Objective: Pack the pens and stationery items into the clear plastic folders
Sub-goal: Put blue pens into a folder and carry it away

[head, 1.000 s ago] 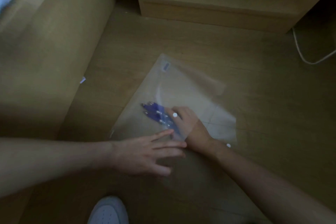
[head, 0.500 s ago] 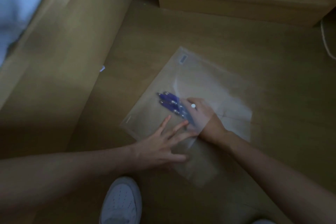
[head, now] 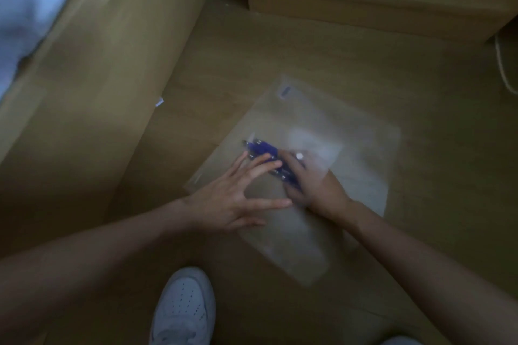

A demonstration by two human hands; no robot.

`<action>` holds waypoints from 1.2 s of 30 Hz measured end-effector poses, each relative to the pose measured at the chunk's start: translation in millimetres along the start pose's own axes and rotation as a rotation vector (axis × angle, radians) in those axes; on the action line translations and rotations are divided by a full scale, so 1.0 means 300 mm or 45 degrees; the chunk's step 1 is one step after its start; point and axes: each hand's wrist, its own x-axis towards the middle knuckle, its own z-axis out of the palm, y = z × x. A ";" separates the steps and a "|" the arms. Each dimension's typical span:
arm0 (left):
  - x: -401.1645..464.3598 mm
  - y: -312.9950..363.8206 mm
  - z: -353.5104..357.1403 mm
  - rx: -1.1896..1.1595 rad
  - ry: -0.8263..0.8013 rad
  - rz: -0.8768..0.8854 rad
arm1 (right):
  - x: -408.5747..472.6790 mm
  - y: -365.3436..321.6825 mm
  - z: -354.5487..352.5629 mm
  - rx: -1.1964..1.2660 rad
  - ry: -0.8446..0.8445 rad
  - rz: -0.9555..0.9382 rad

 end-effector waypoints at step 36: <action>0.121 -0.298 -0.057 -1.900 -0.106 -1.523 | 0.010 0.032 -0.121 0.199 0.166 -0.074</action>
